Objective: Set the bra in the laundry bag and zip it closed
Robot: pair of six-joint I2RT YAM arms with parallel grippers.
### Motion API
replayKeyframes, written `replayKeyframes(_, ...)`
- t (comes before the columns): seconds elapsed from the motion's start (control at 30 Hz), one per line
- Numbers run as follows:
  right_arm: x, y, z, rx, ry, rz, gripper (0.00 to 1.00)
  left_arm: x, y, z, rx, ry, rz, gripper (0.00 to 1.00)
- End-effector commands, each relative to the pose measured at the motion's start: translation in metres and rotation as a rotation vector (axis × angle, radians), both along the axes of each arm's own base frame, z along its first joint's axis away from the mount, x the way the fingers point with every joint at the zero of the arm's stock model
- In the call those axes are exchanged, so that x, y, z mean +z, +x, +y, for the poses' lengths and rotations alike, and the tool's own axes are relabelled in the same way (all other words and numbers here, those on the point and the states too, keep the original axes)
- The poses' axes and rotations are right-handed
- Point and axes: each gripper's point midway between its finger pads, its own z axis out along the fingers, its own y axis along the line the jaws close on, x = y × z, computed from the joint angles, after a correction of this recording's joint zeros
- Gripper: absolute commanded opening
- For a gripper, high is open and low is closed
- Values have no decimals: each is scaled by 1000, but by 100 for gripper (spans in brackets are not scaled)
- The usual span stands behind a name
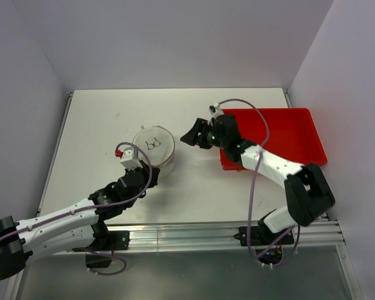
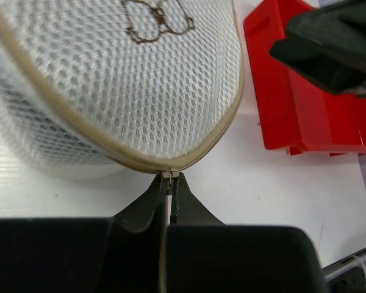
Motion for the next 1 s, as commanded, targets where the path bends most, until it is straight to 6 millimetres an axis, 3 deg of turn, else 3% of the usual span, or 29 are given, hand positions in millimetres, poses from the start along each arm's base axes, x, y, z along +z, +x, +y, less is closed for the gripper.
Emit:
replayKeyframes(0.0,17,-33,-6,-60,42,-71,66,36,9,-20,1,-107,-69,0)
replayKeyframes(0.1,15,-71,15,-4,124,-53,67,38,9,-35,-40,-139,-69,0)
replayKeyframes(0.2,21,-86,36,49,214,-27,67,34,6,-45,-73,-157,-54,0)
replayKeyframes(0.4,21,-73,61,79,212,-11,65,25,1,-50,-99,-175,-29,0)
replayKeyframes(0.5,19,-64,70,67,236,1,51,25,0,-50,-104,-173,-31,0)
replayKeyframes(0.53,15,-60,71,59,232,13,40,26,0,-50,-103,-171,-32,0)
replayKeyframes(0.6,17,-54,71,32,228,2,22,28,1,-48,-103,-162,-39,0)
replayKeyframes(0.63,15,-51,70,19,216,1,6,26,0,-46,-100,-153,-38,0)
replayKeyframes(0.67,12,-46,64,-1,200,5,0,28,0,-44,-97,-149,-42,0)
replayKeyframes(0.83,9,-8,26,-88,125,-45,0,17,1,-9,-7,-36,-65,0)
replayKeyframes(0.87,0,-1,18,-106,90,-30,0,9,-2,3,15,-4,-55,0)
replayKeyframes(0.9,7,19,6,-137,77,-53,0,6,-3,12,39,14,-51,0)
replayKeyframes(0.93,-3,29,2,-121,14,-70,0,3,-2,23,78,39,-49,0)
replayKeyframes(0.97,4,41,0,-126,-25,-80,0,-2,-7,34,97,61,-34,0)
